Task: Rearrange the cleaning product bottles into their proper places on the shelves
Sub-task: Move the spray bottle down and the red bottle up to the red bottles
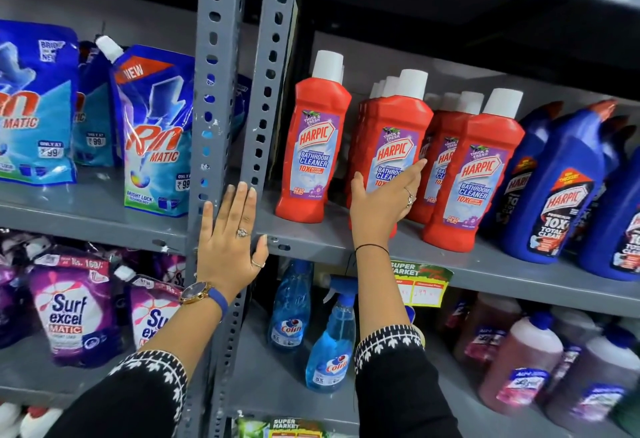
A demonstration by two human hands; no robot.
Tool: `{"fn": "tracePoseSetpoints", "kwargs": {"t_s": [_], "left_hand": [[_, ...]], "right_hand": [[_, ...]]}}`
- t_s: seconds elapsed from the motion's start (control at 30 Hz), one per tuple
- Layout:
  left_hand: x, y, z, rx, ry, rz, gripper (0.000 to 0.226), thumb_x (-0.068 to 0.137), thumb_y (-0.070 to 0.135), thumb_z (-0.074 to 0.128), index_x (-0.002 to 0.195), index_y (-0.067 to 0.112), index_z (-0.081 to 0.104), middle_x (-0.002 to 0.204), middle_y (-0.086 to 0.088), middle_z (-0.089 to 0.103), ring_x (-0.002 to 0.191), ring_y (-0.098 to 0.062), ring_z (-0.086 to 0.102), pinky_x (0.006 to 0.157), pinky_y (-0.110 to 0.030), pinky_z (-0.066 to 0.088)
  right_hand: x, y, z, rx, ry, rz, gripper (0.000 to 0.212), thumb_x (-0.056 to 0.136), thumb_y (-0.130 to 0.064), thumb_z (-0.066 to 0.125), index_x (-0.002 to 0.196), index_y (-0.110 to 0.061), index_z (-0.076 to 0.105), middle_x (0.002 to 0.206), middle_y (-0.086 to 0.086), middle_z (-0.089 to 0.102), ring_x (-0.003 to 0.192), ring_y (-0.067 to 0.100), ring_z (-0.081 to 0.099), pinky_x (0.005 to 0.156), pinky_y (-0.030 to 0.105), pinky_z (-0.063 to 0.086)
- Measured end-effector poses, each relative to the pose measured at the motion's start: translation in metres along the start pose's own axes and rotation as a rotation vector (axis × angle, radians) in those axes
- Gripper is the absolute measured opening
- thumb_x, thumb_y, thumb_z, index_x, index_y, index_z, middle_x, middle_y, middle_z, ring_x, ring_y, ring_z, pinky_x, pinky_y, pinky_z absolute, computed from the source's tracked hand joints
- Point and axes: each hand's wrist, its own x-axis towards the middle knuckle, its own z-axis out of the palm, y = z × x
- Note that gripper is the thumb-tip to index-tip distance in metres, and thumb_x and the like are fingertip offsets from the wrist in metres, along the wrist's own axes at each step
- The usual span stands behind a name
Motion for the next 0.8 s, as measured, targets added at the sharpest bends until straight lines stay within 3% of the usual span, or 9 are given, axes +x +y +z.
{"fn": "tracePoseSetpoints", "kwargs": {"t_s": [0.2, 0.33, 0.4, 0.5, 0.57, 0.63, 0.73, 0.8], "left_hand": [[0.000, 0.000, 0.000, 0.007, 0.004, -0.002, 0.076, 0.086, 0.031, 0.037, 0.152, 0.014, 0.003, 0.159, 0.004, -0.006, 0.146, -0.016, 0.003, 0.118, -0.041, -0.003], [0.000, 0.000, 0.000, 0.004, 0.001, -0.002, 0.077, 0.085, 0.031, 0.038, 0.152, 0.015, 0.002, 0.159, 0.005, -0.006, 0.146, -0.015, 0.003, 0.118, -0.041, -0.004], [0.000, 0.000, 0.001, 0.005, 0.005, 0.000, 0.077, 0.086, 0.031, 0.038, 0.152, 0.015, 0.001, 0.159, 0.004, -0.007, 0.146, -0.015, 0.003, 0.118, -0.041, -0.004], [0.001, 0.000, 0.000, -0.002, 0.003, -0.003, 0.077, 0.087, 0.031, 0.038, 0.152, 0.015, 0.002, 0.159, 0.005, -0.007, 0.146, -0.015, 0.003, 0.118, -0.040, -0.005], [0.000, 0.000, 0.000, -0.006, 0.000, -0.006, 0.078, 0.085, 0.030, 0.039, 0.152, 0.015, 0.002, 0.159, 0.006, -0.008, 0.146, -0.015, 0.002, 0.118, -0.040, -0.005], [0.000, 0.000, 0.001, -0.006, -0.001, -0.005, 0.079, 0.085, 0.030, 0.040, 0.152, 0.016, 0.001, 0.159, 0.005, -0.007, 0.146, -0.015, 0.003, 0.118, -0.040, -0.005], [0.000, 0.001, 0.001, 0.012, -0.001, -0.015, 0.078, 0.085, 0.030, 0.041, 0.152, 0.014, 0.006, 0.158, -0.005, 0.009, 0.146, -0.016, 0.005, 0.118, -0.040, -0.005], [0.001, 0.001, 0.001, 0.022, -0.001, -0.020, 0.075, 0.085, 0.029, 0.042, 0.151, 0.009, 0.014, 0.154, -0.011, 0.021, 0.145, -0.020, 0.010, 0.118, -0.040, -0.004]], "right_hand": [[-0.001, -0.002, -0.002, -0.002, 0.048, -0.004, 0.103, 0.076, -0.043, 0.069, 0.149, -0.006, 0.007, 0.155, 0.014, 0.019, 0.142, 0.026, 0.018, 0.112, 0.049, 0.024], [-0.025, -0.009, -0.020, 0.155, 0.207, -0.348, 0.076, 0.084, -0.022, 0.065, 0.143, -0.001, 0.023, 0.151, 0.014, 0.027, 0.140, 0.014, 0.018, 0.114, 0.024, 0.014], [-0.062, 0.000, -0.023, 0.221, 0.201, -0.543, 0.062, 0.086, -0.017, 0.060, 0.138, -0.004, 0.030, 0.142, 0.014, 0.034, 0.139, 0.012, 0.023, 0.113, 0.028, 0.022], [-0.145, 0.046, -0.019, 0.202, 0.013, -0.662, 0.054, 0.085, -0.016, 0.059, 0.132, -0.015, 0.033, 0.128, 0.009, 0.041, 0.128, 0.014, 0.037, 0.104, 0.032, 0.037], [-0.195, 0.087, -0.023, 0.152, -0.133, -0.482, 0.056, 0.081, -0.021, 0.061, 0.130, -0.024, 0.034, 0.123, 0.004, 0.041, 0.123, 0.009, 0.037, 0.102, 0.029, 0.037], [-0.221, 0.121, -0.030, 0.131, -0.201, -0.147, 0.058, 0.077, -0.029, 0.063, 0.128, -0.031, 0.036, 0.126, 0.004, 0.039, 0.123, 0.004, 0.033, 0.106, 0.030, 0.034], [-0.219, 0.155, -0.034, 0.025, -0.239, 0.233, 0.078, 0.072, -0.026, 0.079, 0.136, -0.013, 0.036, 0.137, 0.016, 0.033, 0.129, 0.025, 0.031, 0.107, 0.052, 0.034], [-0.205, 0.166, -0.033, -0.017, -0.319, 0.358, 0.094, 0.066, -0.025, 0.085, 0.140, -0.009, 0.030, 0.144, 0.017, 0.027, 0.135, 0.032, 0.027, 0.111, 0.050, 0.030]]}}
